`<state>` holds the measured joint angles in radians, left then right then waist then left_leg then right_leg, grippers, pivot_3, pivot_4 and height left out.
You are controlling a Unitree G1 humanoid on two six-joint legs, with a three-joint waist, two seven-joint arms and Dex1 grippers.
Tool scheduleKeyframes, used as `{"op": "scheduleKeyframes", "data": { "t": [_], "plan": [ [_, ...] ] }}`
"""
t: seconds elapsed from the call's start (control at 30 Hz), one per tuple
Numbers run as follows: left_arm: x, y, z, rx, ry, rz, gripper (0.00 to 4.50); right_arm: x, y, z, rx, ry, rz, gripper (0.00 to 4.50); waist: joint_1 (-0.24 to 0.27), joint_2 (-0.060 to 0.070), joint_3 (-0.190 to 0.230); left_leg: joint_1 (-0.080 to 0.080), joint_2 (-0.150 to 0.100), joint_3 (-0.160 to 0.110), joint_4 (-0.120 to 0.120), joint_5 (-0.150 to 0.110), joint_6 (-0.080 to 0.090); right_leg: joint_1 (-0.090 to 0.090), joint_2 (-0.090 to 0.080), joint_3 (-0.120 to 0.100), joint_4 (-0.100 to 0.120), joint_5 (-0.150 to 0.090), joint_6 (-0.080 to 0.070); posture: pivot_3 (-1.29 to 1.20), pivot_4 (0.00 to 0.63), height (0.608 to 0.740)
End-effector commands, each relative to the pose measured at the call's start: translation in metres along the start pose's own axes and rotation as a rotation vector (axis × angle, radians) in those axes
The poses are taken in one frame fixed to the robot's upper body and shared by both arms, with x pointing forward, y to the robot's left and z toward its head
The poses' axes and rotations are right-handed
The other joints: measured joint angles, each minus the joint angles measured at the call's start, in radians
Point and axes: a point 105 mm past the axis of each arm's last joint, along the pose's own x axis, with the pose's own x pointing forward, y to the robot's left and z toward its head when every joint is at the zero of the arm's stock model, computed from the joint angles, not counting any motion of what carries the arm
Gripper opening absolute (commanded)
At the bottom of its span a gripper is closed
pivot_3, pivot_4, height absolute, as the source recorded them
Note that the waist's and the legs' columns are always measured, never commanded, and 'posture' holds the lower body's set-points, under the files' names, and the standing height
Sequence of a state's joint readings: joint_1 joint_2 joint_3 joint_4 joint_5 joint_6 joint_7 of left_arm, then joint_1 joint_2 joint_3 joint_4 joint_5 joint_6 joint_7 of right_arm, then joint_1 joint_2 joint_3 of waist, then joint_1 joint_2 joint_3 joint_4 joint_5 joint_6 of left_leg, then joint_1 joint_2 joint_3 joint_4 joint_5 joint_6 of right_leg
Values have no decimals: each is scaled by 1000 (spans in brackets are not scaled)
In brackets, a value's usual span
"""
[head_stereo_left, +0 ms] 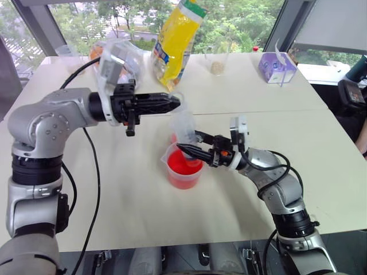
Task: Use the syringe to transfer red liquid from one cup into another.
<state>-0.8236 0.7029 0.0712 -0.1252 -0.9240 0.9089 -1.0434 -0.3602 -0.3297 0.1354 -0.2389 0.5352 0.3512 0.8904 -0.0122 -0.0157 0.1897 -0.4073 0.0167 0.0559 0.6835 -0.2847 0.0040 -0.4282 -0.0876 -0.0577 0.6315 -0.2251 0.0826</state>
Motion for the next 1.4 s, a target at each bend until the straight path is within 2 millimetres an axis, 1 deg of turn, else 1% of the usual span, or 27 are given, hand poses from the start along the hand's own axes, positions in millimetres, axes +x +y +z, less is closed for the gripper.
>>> {"op": "scheduleKeyframes", "data": {
  "t": [0.03, 0.17, 0.37, 0.4, 0.43, 0.47, 0.5, 0.53, 0.57, 0.63, 0.67, 0.87, 1.0, 1.07, 1.13, 1.23, 1.3, 1.33, 1.4],
  "plan": [
    [-15, 1, 41, 167, -106, 69, 40, 1, 12, -16, 42, 64, 66, 1406, 0, 0, 0, 0, 0, 0, 0, 0, 0, 0, 0, 0, 0, 0, 0, 0, 150, 740],
    [-16, 1, 38, 163, -101, 65, 40, 2, 12, -13, 39, 59, 69, 1406, 0, 0, 0, 0, 0, 0, 0, 0, 0, 0, 0, 0, 0, 0, 0, 0, 150, 740],
    [-15, -1, 28, 107, -80, 51, 40, 6, 10, 5, 1, 18, 72, 1406, 0, 0, 0, 0, 0, 0, 0, 0, 0, 0, 0, 0, 0, 0, 0, 0, 150, 740],
    [-15, -1, 27, 98, -81, 53, 855, 7, 10, 8, -5, 11, 72, 1406, -1, 0, 0, 0, 0, 0, 0, 0, 0, 0, 0, 0, 0, 0, 0, 0, 150, 740],
    [-15, 0, 26, 91, -82, 55, 1119, 7, 10, 10, -10, 5, 73, 1406, -2, 0, 0, 0, 0, 0, 0, 0, 0, 0, 0, 0, 0, 0, 0, 0, 150, 740],
    [-16, 0, 24, 83, -78, 61, 1592, 8, 11, 16, -18, -6, 75, 1406, -2, 0, 0, 0, 0, 0, 0, 0, 0, 0, 0, 0, 0, 0, 0, 0, 150, 740],
    [-16, 1, 22, 79, -75, 67, 2180, 9, 11, 20, -25, -15, 77, 1406, -1, 0, 0, 0, 0, 0, 0, 0, 0, 0, 0, 0, 0, 0, 0, 0, 150, 740],
    [-18, 2, 19, 82, -63, 78, 2562, 10, 11, 25, -33, -25, 79, 1406, 0, 0, 0, 0, 0, 0, 0, 0, 0, 0, 0, 0, 0, 0, 0, 0, 150, 740],
    [-20, 3, 17, 91, -50, 90, 3066, 10, 11, 29, -39, -34, 80, 1406, -1, 0, 0, 0, 0, 0, 0, 0, 0, 0, 0, 0, 0, 0, 0, 0, 150, 740],
    [-23, 4, 15, 106, -36, 103, 4123, 11, 11, 32, -42, -42, 80, 1406, -1, 0, 0, 0, 0, 0, 0, 0, 0, 0, 0, 0, 0, 0, 0, 0, 150, 740],
    [-28, 7, 17, 110, -39, 124, 4448, 11, 11, 36, -43, -52, 78, 1406, 0, 0, 0, 0, 0, 0, 0, 0, 0, 0, 0, 0, 0, 0, 0, 0, 150, 740],
    [-53, 17, 22, 128, -33, 227, 4448, 14, 6, 53, -57, -104, 54, 1406, 1, 0, 0, 0, 0, 0, 0, 0, 0, 0, 0, 0, 0, 0, 0, 0, 150, 740],
    [-60, 18, 22, 135, -34, 259, 4448, 18, -3, 67, -80, -151, 29, 1406, 1, 0, 0, 0, 0, 0, 0, 0, 0, 0, 0, 0, 0, 0, 0, 0, 150, 740],
    [-61, 18, 22, 137, -38, 266, 4448, 22, -13, 78, -92, -183, 10, 1406, 0, 0, 0, 0, 0, 0, 0, 0, 0, 0, 0, 0, 0, 0, 0, 0, 150, 740],
    [-61, 18, 22, 141, -41, 270, 4448, 28, -28, 88, -106, -218, -17, 1406, 0, 0, 0, 0, 0, 0, 0, 0, 0, 0, 0, 0, 0, 0, 0, 0, 150, 740],
    [-60, 17, 23, 145, -45, 270, 4448, 37, -47, 96, -114, -251, -41, 1406, -1, 0, 0, 0, 0, 0, 0, 0, 0, 0, 0, 0, 0, 0, 0, 0, 150, 740],
    [-59, 16, 23, 149, -48, 269, 4448, 46, -59, 97, -116, -268, -57, 1406, -2, 0, 0, 0, 0, 0, 0, 0, 0, 0, 0, 0, 0, 0, 0, 0, 150, 740],
    [-59, 15, 23, 151, -50, 271, 4448, 50, -67, 96, -113, -276, -78, 1406, -2, 0, 0, 0, 0, 0, 0, 0, 0, -1, 0, 0, 0, 0, 0, 0, 150, 740],
    [-59, 15, 23, 155, -55, 274, 4448, 56, -76, 89, -116, -277, -97, 1406, -4, 0, 0, 0, 0, 0, 0, 0, 0, -1, 0, 0, 0, 0, 0, 0, 150, 740]
  ]
}}
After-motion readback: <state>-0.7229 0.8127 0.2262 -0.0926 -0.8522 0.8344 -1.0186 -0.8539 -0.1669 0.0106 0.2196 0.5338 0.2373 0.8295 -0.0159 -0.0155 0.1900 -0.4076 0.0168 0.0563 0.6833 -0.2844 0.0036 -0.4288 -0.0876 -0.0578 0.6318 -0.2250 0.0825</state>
